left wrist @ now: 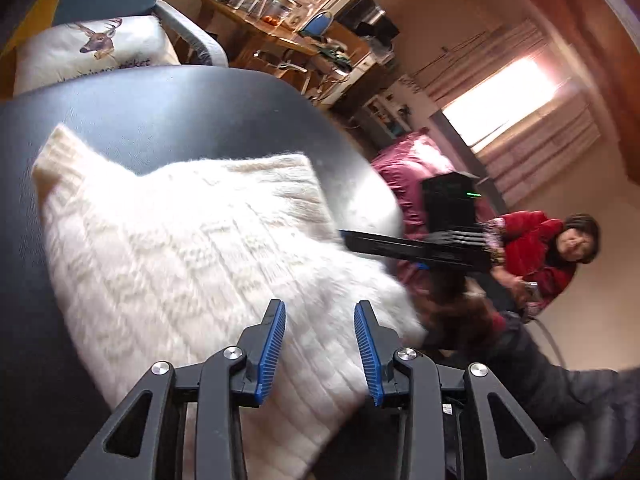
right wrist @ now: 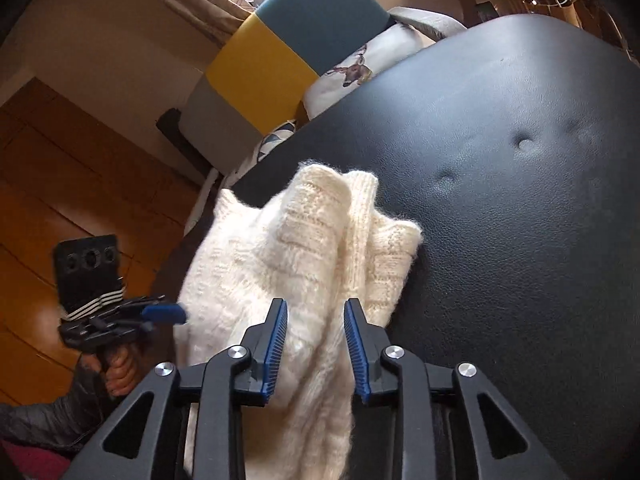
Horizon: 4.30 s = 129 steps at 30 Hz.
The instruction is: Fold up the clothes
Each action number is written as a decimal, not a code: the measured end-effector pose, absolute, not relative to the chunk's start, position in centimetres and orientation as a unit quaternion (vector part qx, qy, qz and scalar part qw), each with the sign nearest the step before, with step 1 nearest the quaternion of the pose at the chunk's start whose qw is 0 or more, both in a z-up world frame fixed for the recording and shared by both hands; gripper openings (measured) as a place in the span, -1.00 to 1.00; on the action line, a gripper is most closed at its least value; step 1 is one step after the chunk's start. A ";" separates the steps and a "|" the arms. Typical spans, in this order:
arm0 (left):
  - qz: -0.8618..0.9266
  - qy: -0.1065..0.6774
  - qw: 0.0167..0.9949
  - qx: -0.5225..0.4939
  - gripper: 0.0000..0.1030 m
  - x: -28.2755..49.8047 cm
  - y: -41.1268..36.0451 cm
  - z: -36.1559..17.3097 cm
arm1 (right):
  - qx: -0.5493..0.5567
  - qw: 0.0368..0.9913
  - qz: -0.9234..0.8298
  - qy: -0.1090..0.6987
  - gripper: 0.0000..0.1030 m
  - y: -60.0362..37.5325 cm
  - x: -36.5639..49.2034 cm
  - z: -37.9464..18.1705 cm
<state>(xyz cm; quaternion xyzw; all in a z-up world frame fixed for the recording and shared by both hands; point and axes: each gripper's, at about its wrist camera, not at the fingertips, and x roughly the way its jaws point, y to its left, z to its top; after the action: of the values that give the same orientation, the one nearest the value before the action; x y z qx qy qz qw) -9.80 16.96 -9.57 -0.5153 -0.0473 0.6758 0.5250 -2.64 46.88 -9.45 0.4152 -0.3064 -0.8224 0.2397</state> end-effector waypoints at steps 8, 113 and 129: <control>0.679 -0.018 0.525 -0.513 -0.31 -11.9 19.9 -9.4 | 0.471 0.369 -0.773 -0.210 0.22 40.9 1.1 -7.6; 0.727 -0.112 0.477 -0.481 -0.02 -11.4 14.9 -14.9 | 0.420 0.134 -0.810 -0.387 -0.27 41.2 3.4 -15.1; 0.671 0.007 0.609 -0.424 -0.01 -16.4 41.2 -5.7 | 0.290 -0.018 -0.871 -0.396 -0.28 57.7 6.1 -8.4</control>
<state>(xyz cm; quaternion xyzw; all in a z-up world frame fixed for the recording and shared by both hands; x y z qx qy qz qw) -16.37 41.22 -5.66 -0.4235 0.0068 0.6708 0.6087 6.05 57.68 -8.38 0.2895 -0.3961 -0.8712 -0.0180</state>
